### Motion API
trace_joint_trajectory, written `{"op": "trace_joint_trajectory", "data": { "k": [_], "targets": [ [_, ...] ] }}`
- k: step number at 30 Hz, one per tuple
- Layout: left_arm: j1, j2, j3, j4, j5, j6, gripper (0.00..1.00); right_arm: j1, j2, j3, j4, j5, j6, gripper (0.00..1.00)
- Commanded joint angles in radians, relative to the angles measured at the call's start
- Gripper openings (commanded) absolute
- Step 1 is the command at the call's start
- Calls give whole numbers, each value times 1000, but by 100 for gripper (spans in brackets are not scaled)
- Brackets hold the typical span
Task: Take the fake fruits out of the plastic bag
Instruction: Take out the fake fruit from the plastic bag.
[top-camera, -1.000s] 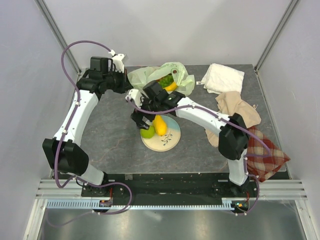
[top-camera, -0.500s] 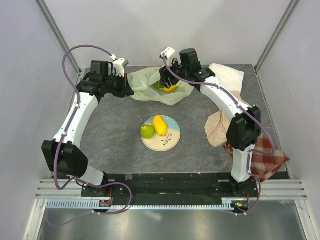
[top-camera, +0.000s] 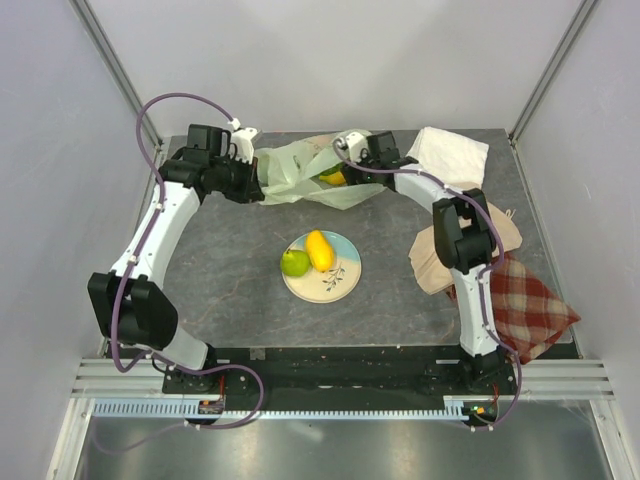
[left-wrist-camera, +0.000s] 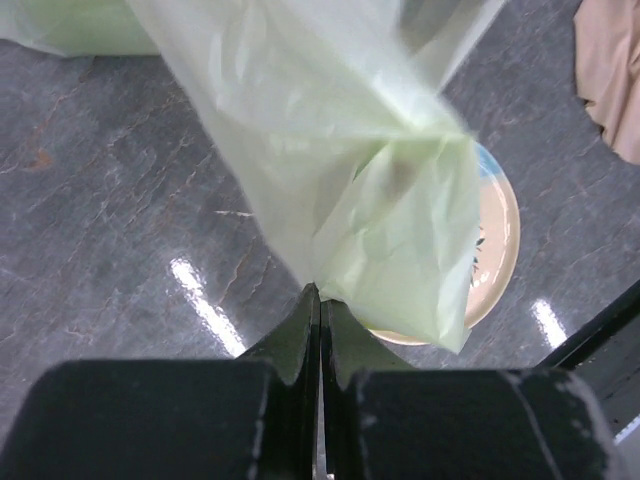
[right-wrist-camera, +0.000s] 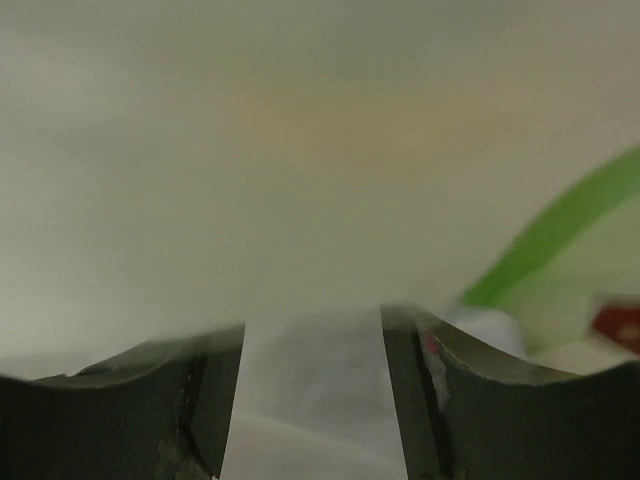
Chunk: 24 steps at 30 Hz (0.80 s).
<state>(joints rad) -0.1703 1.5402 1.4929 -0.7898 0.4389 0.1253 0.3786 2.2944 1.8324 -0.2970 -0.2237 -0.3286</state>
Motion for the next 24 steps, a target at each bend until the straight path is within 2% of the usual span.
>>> {"op": "trace_joint_trajectory", "data": {
  "k": [1, 4, 7, 11, 13, 16, 19, 24],
  "targets": [
    [0, -6, -11, -20, -40, 97, 2, -78, -139, -140, 6, 102, -59, 64],
    [-1, -8, -28, -20, -13, 114, 1, -105, -240, -277, -60, 156, -92, 66],
    [-3, -21, -51, -34, 49, 94, 1, -125, -352, -384, -155, 146, -95, 67],
    [-9, -43, -74, -54, 98, 74, 2, -126, -542, -482, -203, 38, -141, 69],
    [-11, -29, -30, -46, 116, 65, 2, -127, -593, -493, -153, -92, -191, 70],
    [-20, 32, 70, -45, 141, 47, 2, -113, -535, -437, -88, -195, -202, 70],
    [-41, 95, 159, -39, 147, 40, 1, -107, -399, -314, -105, -238, -211, 62],
    [-93, 143, 187, -34, 126, 51, 2, -98, -238, -167, -88, -226, -225, 60]
  ]
}}
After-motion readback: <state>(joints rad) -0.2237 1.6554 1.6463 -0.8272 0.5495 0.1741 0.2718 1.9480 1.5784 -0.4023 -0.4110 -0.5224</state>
